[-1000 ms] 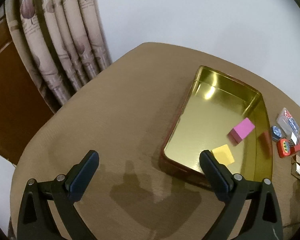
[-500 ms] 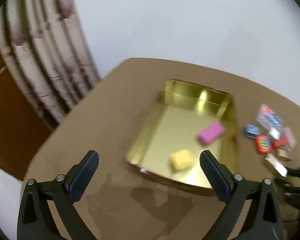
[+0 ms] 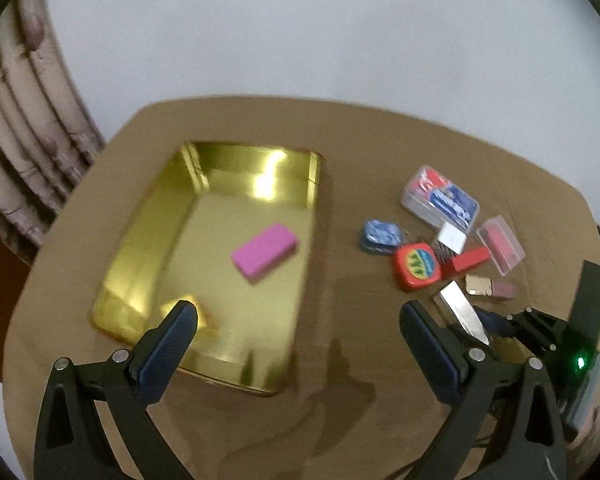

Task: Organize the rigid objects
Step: 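Grasp the red tape measure with the left tool while the right tool holds the silver case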

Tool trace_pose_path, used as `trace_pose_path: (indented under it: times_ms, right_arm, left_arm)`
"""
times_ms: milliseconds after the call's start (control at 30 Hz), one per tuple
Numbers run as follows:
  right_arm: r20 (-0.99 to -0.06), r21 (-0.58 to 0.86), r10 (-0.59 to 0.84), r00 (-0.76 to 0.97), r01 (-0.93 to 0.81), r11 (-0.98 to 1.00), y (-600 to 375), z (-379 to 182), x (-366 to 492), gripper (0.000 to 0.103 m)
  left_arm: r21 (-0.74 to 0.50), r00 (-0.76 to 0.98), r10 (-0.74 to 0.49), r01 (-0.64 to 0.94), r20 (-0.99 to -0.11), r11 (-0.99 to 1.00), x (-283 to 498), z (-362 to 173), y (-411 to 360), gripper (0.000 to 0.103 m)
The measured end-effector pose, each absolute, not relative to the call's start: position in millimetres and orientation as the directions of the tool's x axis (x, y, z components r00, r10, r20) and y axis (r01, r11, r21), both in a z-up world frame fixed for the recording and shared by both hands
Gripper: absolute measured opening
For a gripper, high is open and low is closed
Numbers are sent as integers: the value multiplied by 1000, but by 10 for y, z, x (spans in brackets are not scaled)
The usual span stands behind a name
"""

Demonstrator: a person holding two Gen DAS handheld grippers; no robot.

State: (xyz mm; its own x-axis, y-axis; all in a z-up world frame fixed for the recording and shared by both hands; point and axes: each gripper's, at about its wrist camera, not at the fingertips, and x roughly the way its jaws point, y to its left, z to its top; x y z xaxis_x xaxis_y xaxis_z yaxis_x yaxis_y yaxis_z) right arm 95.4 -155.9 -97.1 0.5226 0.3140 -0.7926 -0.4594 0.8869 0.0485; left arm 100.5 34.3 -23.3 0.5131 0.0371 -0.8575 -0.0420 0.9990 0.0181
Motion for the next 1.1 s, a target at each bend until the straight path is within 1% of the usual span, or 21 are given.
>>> trace_pose_path:
  times_ms: [100,200,300,333,467,500,733,800,933,1100]
  right_arm:
    - [-786,19,264,559,-405,914,-1706,-984,904,30]
    - [-781,31,226,582,-325,945,-1924,-993,881,30]
    - [-775,62,235,587,-300,952,-2043,-998,857,30]
    - [-772,57,231,592,-298,953,-2040,-1000,845,30]
    - [-756,37,215,618,-288,957,-2023,-1019,797,30]
    - [-752,42,219,622,-286,957,-2038,-1018,772,30]
    - [-741,68,242,626,-288,955,-2109,-998,716,30]
    - [-741,74,246,625,-289,955,-2108,-994,704,30]
    - [-740,78,250,625,-289,954,-2105,-990,714,31]
    - [-740,81,251,624,-288,954,-2112,-983,699,31]
  left_arm:
    - [-1,472,5,-12,-882,1000,1132,-352,142,100]
    - [-14,420,-17,10,-908,1000,1275,-499,-56,100]
    - [-56,352,-53,2,-934,998,1438,-620,-169,98]
    - [-91,326,-86,1,-941,996,1512,-669,-217,98]
    - [-134,256,-127,-10,-958,991,1713,-799,-317,96]
    - [-128,247,-120,-14,-961,992,1755,-825,-333,94]
    - [-92,217,-76,-61,-973,994,1957,-1013,-346,91]
    - [-114,231,-95,-71,-968,991,1978,-1027,-350,92]
    - [-116,244,-93,-83,-965,990,2047,-1043,-386,91]
    - [-118,254,-96,-74,-963,990,1926,-1015,-413,88]
